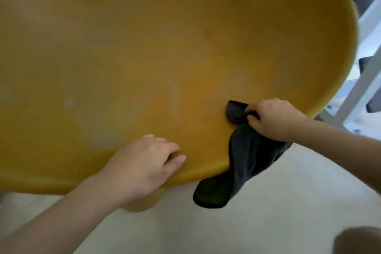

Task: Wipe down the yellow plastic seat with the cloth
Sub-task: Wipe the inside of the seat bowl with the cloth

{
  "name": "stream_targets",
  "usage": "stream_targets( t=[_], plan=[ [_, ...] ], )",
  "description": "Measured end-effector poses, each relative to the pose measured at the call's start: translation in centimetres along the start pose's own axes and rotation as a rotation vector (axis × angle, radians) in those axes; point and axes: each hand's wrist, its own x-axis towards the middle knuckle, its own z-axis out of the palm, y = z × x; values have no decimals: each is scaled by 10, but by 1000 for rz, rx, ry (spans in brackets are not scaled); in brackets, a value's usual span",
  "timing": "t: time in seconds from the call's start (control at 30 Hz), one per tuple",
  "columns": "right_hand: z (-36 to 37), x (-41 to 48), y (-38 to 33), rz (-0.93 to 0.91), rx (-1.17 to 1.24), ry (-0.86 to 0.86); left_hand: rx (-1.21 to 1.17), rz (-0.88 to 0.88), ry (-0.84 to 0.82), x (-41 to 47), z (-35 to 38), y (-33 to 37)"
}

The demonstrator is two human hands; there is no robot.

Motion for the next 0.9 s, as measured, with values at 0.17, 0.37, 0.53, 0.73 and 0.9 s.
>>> stream_targets(
  t=[0.17, 0.37, 0.53, 0.73, 0.9],
  plan=[
    [-50, 5, -16, 181, 1212, -150, -763, 0, -13, 22, -22, 46],
    [-83, -5, -10, 56, 1358, -12, -783, -22, 543, 35, -63, 40],
    [-12, 0, -35, 6, 62, -151, -190, -23, 5, 15, -27, 11],
    [45, 7, -112, -283, 1, -117, -26, -7, -10, -15, 3, -7],
    [47, 4, -114, -564, 140, 72, 169, 19, 27, -21, 4, -5]
  ],
)
